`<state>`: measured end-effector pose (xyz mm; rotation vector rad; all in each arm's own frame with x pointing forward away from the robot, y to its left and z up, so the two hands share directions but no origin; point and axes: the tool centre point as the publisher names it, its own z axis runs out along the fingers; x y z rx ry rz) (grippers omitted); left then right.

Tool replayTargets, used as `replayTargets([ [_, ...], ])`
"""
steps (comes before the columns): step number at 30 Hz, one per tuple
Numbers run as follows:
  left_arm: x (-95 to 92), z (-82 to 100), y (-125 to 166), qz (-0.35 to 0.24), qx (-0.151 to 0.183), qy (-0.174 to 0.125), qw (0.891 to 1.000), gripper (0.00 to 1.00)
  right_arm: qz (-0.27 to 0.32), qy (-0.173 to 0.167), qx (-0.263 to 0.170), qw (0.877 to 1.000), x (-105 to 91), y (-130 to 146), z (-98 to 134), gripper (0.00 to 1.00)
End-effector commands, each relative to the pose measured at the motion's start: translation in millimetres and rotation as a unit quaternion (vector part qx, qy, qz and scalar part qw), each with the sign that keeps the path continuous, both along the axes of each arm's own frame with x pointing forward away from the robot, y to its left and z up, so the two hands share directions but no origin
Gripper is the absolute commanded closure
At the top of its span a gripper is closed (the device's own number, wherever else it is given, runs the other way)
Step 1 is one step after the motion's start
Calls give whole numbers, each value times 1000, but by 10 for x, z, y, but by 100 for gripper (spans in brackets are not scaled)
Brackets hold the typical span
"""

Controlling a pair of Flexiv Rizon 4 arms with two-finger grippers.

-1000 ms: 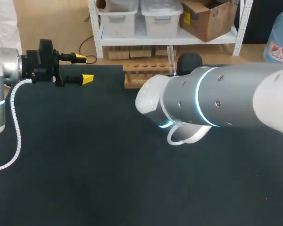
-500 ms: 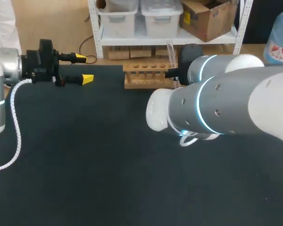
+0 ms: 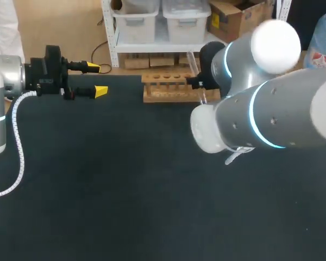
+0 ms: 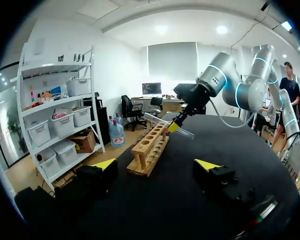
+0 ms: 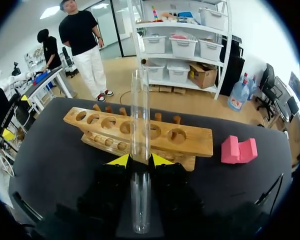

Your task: Grasp the test tube, adjust it, and insert it.

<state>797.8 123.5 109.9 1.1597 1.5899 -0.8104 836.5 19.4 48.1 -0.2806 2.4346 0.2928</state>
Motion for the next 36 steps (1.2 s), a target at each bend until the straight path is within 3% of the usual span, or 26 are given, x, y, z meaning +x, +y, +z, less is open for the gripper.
replayTargets([
  [1, -15, -11, 0, 2, -1, -3, 1000, 0, 6, 55, -12, 998, -23, 2, 35, 100],
  [10, -15, -11, 0, 2, -1, -3, 1000, 0, -10, 56, -6, 998, -110, -14, -10, 100],
  [24, -15, -11, 0, 2, -1, -3, 1000, 0, -13, 65, -1, 998, -86, -21, -131, 100],
  [36, -15, -11, 0, 2, -1, -3, 1000, 0, -21, 52, 2, 998, -151, -23, -13, 100],
])
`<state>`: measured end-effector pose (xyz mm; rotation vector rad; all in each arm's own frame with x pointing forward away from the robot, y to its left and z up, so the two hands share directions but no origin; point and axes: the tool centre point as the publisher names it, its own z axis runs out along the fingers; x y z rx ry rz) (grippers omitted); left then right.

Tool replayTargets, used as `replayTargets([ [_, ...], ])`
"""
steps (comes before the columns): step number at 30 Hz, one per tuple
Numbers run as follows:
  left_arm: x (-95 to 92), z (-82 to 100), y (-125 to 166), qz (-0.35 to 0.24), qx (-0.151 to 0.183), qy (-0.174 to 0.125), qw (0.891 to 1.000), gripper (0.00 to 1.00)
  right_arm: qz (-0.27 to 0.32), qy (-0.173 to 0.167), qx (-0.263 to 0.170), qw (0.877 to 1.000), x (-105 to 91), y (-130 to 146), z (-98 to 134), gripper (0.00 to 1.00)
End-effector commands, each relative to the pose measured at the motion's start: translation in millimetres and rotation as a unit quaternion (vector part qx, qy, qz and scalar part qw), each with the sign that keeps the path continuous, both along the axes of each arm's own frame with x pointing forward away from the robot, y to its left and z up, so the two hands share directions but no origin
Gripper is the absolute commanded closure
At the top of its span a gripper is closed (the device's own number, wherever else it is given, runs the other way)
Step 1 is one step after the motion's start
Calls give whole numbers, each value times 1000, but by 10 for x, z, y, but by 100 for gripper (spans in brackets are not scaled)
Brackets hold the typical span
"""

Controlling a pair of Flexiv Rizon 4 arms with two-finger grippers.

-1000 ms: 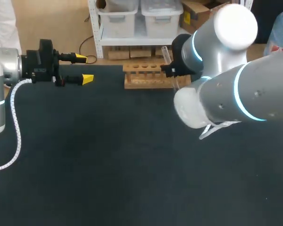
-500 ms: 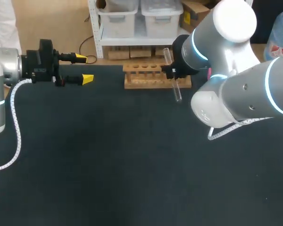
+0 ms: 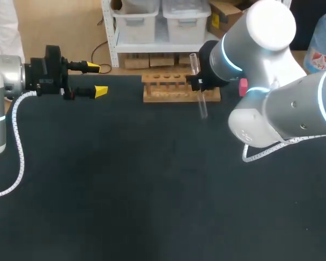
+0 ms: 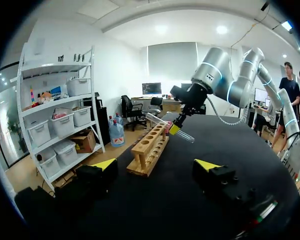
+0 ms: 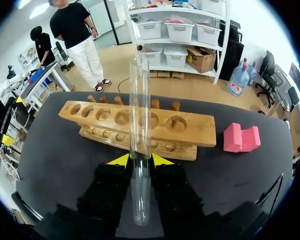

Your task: Grasp the test tube, adjust it, and insert it.

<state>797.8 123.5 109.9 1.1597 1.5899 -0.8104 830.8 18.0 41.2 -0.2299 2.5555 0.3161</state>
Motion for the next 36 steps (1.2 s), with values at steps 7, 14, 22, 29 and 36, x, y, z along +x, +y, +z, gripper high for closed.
replayTargets([
  [7, -15, -11, 0, 2, -1, -3, 1000, 0, -25, -35, -4, 999, -200, -61, 222, 100],
  [14, -15, -11, 0, 2, -1, -3, 1000, 0, -56, -78, -11, 995, -280, -204, 378, 100],
  [22, -15, -11, 0, 2, -1, -3, 1000, 0, -112, -154, 2, 982, -420, -401, 527, 100],
  [29, -15, -11, 0, 2, -1, -3, 1000, 0, -131, -218, 7, 967, -523, -496, 629, 100],
  [36, -15, -11, 0, 2, -1, -3, 1000, 0, -131, -264, 10, 955, -579, -576, 683, 100],
])
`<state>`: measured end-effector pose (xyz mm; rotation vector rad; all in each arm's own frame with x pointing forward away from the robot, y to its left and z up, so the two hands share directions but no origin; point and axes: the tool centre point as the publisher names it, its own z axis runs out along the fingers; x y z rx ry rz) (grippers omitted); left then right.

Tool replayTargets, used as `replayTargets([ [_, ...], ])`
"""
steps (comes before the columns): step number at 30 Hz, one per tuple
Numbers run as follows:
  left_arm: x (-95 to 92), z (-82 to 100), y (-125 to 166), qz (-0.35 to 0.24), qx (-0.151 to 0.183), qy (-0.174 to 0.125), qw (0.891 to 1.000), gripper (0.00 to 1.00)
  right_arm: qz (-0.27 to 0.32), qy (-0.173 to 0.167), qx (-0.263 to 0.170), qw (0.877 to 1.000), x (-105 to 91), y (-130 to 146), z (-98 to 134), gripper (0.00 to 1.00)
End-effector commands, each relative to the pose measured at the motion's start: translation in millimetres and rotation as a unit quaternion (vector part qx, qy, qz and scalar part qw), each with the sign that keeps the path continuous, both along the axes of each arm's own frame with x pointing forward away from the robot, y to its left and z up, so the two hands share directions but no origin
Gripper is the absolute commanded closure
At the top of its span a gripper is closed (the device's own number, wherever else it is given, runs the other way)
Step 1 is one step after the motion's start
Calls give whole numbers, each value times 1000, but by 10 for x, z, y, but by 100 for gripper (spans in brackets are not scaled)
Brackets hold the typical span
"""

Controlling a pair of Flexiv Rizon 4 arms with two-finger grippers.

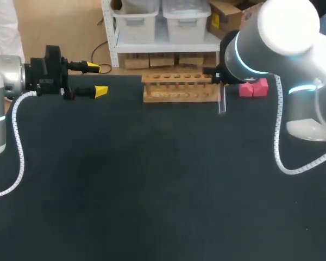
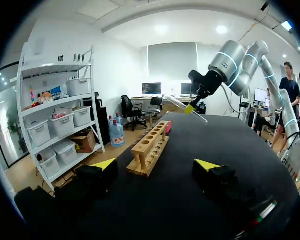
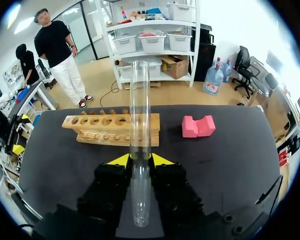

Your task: Grasp the test tube, adjust it, and insert it.

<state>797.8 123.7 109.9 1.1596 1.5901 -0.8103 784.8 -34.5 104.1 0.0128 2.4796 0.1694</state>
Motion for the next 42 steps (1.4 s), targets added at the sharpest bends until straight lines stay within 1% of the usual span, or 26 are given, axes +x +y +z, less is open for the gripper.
replayTargets([
  [1, -15, -11, -1, 2, -1, -3, 1000, 0, -21, -236, 6, 971, -127, -58, 65, 100],
  [3, -15, -11, -1, 2, -1, -3, 1000, 0, -13, -253, 9, 967, -137, -71, 80, 100],
  [5, -15, -11, -1, 2, -1, -3, 1000, 0, -11, -255, 4, 967, -138, -78, 80, 100],
  [42, -15, -11, -1, 2, -1, -3, 1000, 0, -11, -255, 4, 967, -138, -78, 80, 100],
])
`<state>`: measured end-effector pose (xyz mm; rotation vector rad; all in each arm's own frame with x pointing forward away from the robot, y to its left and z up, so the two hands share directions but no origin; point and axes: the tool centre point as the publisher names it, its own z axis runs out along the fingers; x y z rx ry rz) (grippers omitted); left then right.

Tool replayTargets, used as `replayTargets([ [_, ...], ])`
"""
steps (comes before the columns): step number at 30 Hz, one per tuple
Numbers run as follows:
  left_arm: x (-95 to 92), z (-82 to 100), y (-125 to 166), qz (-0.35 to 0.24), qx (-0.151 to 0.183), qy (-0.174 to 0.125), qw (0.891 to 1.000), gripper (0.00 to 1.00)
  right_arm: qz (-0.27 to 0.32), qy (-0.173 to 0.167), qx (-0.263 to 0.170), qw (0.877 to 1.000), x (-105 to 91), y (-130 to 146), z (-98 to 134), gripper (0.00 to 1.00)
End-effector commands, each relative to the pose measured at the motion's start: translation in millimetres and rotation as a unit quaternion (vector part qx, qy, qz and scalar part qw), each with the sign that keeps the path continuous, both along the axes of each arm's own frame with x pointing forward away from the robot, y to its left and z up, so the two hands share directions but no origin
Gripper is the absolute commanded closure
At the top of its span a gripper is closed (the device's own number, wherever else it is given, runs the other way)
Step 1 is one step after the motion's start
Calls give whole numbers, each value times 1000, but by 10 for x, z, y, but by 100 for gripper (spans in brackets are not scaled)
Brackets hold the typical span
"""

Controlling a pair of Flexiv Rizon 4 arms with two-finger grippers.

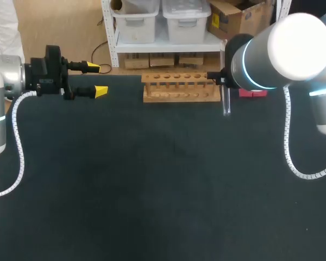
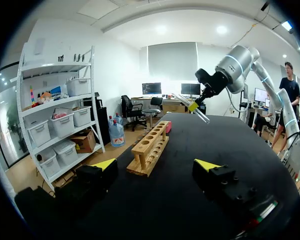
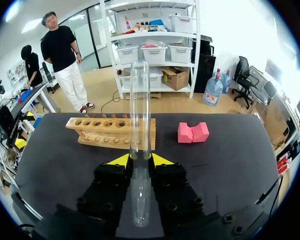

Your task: Grasp the test tube, adjust it, and insert it.

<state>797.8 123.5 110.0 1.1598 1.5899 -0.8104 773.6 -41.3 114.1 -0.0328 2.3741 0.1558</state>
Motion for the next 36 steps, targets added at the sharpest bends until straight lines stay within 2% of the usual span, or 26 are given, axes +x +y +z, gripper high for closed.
replayTargets([
  [1, -15, -12, 0, 2, -1, -3, 1000, 0, -22, -226, 14, 974, -16, 19, -8, 100],
  [2, -15, -12, 0, 2, -1, -3, 1000, 0, -34, -231, 21, 972, -6, 37, -2, 100],
  [4, -15, -12, 0, 2, -1, -3, 1000, 0, -42, -262, 18, 964, 13, 70, 11, 100],
  [11, -15, -12, 0, 2, -1, -3, 1000, 0, -73, -321, 21, 944, 95, 139, 98, 100],
  [22, -15, -12, 0, 2, -1, -3, 1000, 0, -108, -445, 35, 888, 302, 168, 337, 100],
  [29, -15, -12, 0, 2, -1, -3, 1000, 0, -120, -494, 37, 860, 425, 121, 468, 100],
  [36, -15, -12, 0, 2, -1, -3, 1000, 0, -119, -520, 32, 845, 544, 94, 615, 100],
])
